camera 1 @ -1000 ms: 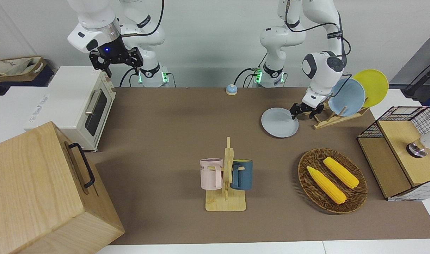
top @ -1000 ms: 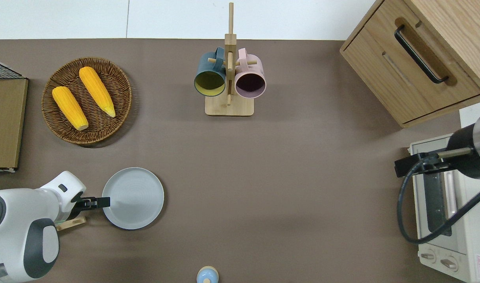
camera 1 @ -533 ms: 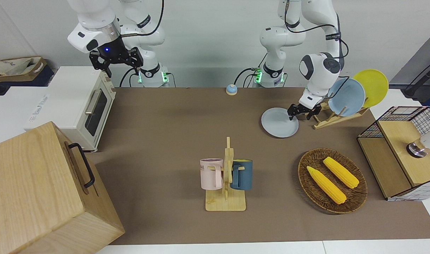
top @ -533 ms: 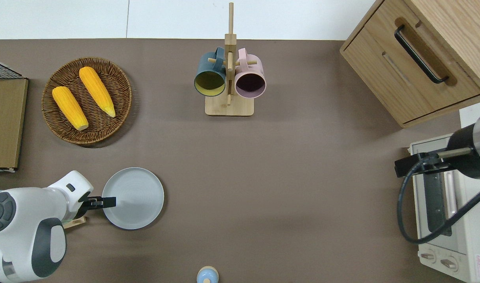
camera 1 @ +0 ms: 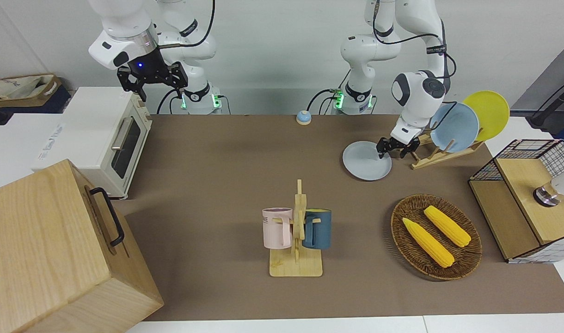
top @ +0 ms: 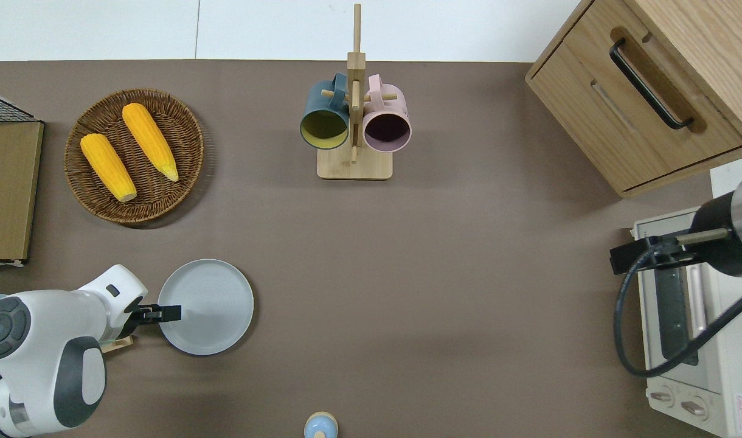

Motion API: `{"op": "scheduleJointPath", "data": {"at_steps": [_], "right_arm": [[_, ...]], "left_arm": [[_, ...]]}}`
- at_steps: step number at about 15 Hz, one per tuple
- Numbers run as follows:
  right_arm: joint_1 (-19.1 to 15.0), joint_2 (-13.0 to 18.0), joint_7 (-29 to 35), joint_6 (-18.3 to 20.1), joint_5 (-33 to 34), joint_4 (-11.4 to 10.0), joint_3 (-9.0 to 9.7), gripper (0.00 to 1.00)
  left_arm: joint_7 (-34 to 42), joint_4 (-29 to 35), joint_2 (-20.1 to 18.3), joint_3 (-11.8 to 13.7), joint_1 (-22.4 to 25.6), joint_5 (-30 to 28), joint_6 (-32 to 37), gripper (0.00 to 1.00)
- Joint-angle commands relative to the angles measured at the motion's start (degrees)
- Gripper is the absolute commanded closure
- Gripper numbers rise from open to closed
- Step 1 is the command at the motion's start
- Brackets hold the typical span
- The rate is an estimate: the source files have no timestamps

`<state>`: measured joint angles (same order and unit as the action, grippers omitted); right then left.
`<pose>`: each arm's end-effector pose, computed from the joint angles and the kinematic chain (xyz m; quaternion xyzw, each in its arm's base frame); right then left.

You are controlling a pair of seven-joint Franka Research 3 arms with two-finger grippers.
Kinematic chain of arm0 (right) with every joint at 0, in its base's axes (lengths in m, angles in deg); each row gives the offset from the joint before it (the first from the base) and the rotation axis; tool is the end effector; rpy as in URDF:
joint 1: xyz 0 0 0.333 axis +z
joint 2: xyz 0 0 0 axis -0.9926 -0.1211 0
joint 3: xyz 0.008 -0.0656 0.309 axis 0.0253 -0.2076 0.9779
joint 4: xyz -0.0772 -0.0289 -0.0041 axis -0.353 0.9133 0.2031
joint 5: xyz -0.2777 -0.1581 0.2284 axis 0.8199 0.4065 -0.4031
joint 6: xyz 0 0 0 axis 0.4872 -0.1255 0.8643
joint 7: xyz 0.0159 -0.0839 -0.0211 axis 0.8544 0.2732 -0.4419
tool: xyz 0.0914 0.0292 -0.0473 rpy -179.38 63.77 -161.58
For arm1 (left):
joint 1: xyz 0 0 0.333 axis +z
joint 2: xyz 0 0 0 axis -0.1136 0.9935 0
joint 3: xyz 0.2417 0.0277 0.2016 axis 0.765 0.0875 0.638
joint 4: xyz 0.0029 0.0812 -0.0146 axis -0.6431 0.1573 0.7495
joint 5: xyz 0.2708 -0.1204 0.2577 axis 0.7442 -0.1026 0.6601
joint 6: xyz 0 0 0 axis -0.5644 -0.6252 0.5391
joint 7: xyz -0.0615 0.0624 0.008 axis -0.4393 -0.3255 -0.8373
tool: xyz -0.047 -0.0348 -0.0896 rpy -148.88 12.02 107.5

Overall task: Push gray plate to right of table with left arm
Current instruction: 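Lower the left gripper onto the gray plate's rim beside the arm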

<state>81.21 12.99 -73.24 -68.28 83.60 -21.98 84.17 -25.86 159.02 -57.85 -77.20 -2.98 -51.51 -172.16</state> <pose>0.5209 0.0575 0.6563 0.9969 0.0460 -0.0638 0.0049 0.4350 0.0235 0.3055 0.9998 -0.0030 -0.0030 0.0192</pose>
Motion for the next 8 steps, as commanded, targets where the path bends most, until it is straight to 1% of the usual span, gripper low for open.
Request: {"op": "scheduleJointPath", "data": {"at_steps": [1, 2, 3, 8], "right_arm": [[-1.1, 0.1, 0.7, 0.9, -0.2, 0.5, 0.92, 0.017], [-1.2, 0.1, 0.7, 0.9, -0.2, 0.5, 0.92, 0.017], [-1.2, 0.1, 0.7, 0.9, -0.2, 0.5, 0.92, 0.017], [-1.1, 0.1, 0.7, 0.9, -0.2, 0.5, 0.92, 0.017]], "left_arm": [[-0.1, 0.9, 0.3, 0.4, -0.9, -0.7, -1.6, 0.77], [-0.1, 0.8, 0.2, 0.4, -0.9, -0.7, -1.6, 0.91], [-0.1, 0.8, 0.0, 0.4, -0.9, -0.7, -1.5, 1.00], [-0.2, 0.7, 0.0, 0.4, -0.9, -0.7, -1.3, 1.00]]}}
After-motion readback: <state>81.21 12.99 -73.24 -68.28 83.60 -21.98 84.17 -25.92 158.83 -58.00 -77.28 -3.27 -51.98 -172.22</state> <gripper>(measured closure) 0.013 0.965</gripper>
